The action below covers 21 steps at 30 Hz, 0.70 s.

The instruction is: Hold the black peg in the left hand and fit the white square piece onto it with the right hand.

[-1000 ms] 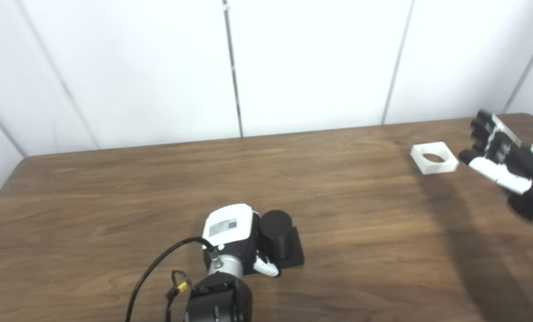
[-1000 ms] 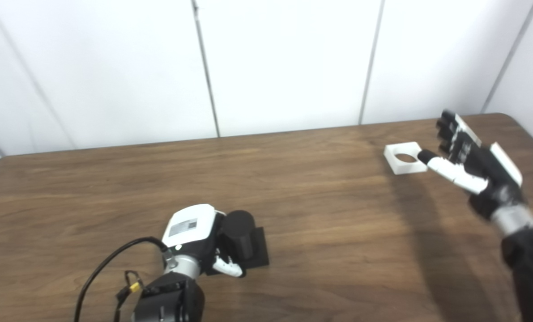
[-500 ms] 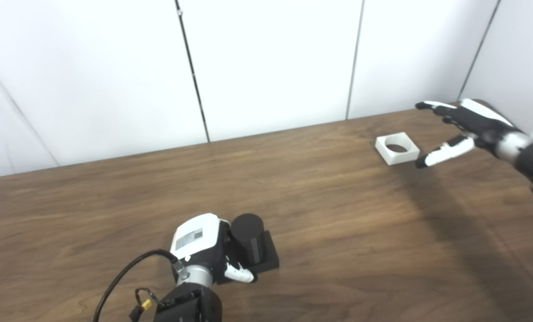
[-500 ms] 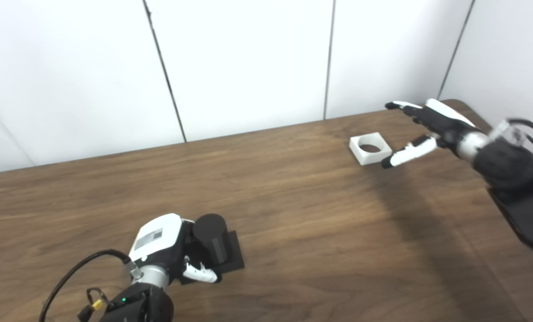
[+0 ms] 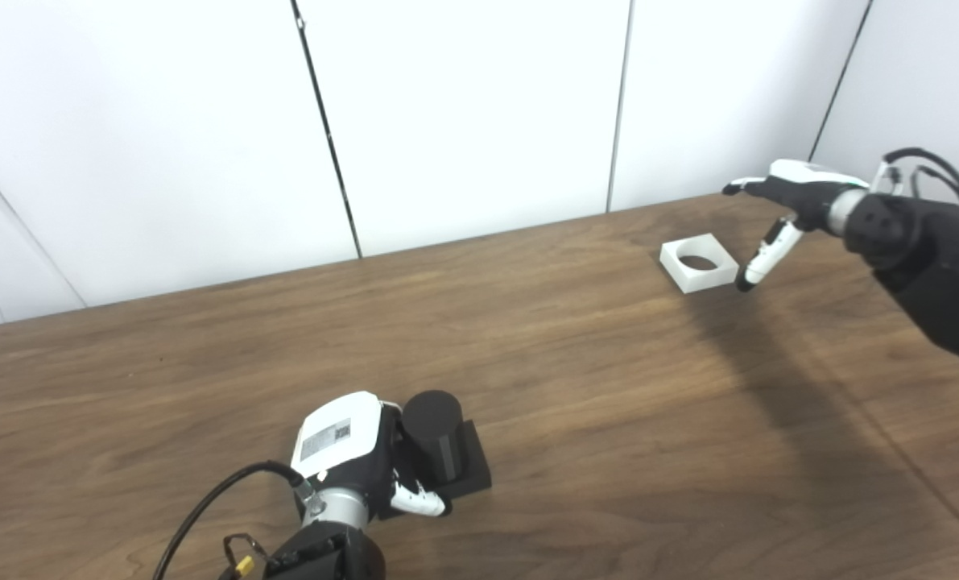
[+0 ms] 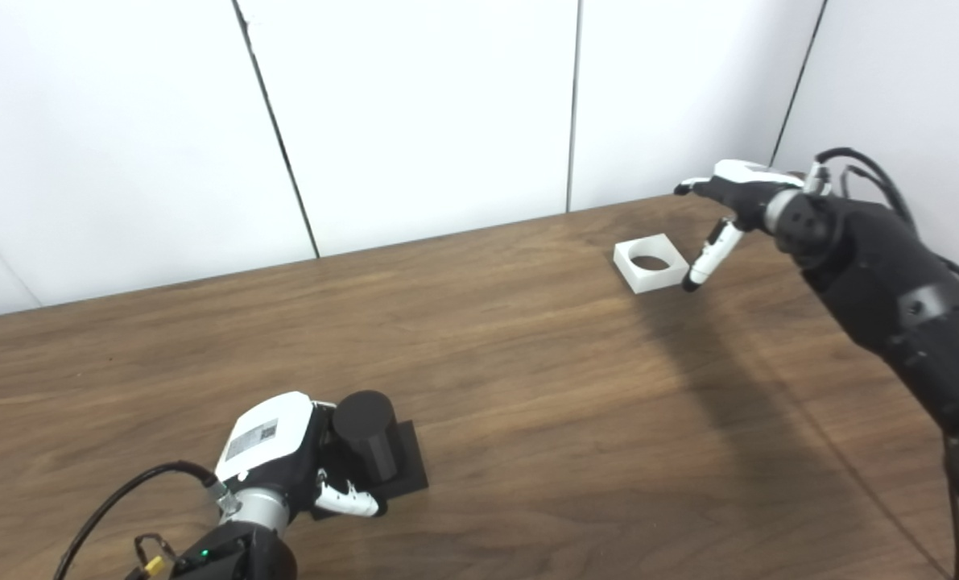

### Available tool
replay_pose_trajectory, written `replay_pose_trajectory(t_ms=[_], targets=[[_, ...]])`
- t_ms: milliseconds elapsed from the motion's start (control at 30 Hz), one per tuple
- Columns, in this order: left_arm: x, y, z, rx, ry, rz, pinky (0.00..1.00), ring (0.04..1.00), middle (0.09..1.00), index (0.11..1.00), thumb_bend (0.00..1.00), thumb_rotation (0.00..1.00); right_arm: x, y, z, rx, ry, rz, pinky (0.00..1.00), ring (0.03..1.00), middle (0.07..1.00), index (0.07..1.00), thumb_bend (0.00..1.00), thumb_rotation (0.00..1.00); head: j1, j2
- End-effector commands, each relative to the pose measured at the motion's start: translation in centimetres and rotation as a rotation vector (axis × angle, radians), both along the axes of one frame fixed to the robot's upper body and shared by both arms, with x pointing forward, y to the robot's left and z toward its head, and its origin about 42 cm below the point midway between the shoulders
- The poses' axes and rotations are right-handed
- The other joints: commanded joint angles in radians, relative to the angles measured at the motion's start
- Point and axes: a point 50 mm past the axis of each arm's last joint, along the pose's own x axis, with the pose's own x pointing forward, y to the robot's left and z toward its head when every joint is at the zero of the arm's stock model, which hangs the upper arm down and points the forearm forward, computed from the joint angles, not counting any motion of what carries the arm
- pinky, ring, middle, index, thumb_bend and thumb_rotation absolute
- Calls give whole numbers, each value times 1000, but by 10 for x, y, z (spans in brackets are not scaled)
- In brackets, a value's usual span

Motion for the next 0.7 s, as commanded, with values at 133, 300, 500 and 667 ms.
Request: replay_pose_trajectory(t_ms=[133,300,500,667], targets=[[-11,0,-17,14,107,-2,848,862,799,482,524,53,24,6,31,-97,-48,10,1000,1000,972,929,1000,217,7,2],[-12,-1,-17,14,107,-10,847,859,801,483,524,54,30,11,18,-102,-34,9,1000,1000,958,898,1000,223,14,4],[-11,-4,-17,17,106,-17,835,849,791,483,524,55,36,21,7,-112,-5,59,1000,1000,942,845,1000,241,23,7],[-12,-6,-16,19,113,-19,835,853,793,483,524,55,37,27,0,-141,22,89,1000,1000,938,781,975,251,27,11]])
